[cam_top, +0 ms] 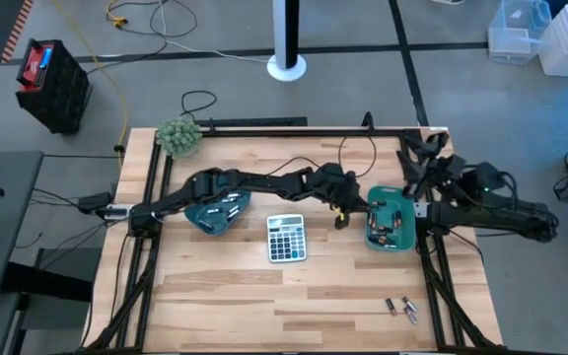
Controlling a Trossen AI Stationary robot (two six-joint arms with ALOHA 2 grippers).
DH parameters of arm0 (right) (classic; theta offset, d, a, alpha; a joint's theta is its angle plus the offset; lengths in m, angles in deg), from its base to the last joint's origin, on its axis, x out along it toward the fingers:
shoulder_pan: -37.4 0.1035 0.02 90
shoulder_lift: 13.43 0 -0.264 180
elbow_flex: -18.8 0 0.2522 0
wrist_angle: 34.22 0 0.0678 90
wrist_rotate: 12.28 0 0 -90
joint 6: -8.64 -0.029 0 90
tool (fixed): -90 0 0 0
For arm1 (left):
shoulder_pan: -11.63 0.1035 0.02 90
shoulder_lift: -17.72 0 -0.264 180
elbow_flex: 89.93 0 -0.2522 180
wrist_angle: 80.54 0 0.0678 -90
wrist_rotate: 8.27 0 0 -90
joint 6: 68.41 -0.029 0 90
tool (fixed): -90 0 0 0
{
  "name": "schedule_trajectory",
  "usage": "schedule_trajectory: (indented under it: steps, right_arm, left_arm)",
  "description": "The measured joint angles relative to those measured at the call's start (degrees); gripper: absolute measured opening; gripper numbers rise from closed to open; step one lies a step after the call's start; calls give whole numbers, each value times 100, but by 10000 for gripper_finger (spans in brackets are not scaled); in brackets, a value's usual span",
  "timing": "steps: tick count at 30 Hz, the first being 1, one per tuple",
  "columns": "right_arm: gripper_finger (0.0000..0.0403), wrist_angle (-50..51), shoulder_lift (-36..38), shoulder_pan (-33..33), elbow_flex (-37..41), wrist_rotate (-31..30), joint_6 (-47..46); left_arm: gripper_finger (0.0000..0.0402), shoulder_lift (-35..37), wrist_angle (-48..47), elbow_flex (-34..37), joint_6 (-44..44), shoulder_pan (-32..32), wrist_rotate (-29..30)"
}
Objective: Sort batteries
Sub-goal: Put the brown/black battery into the green bin
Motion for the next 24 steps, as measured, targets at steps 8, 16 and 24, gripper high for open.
schedule_trajectory:
  steps: [8,16,24]
  right_arm:
    - [198,4,63,263,0,-2,-1]
    - [198,96,55,282,0,-4,3]
    - [198,300,55,287,0,-4,6]
  left_arm:
    - [47,-835,-496,-1307,296,-107,-118]
    - [170,-671,-1223,-1394,138,-83,83]
    - [191,-9,-2046,-1319,-139,110,56]
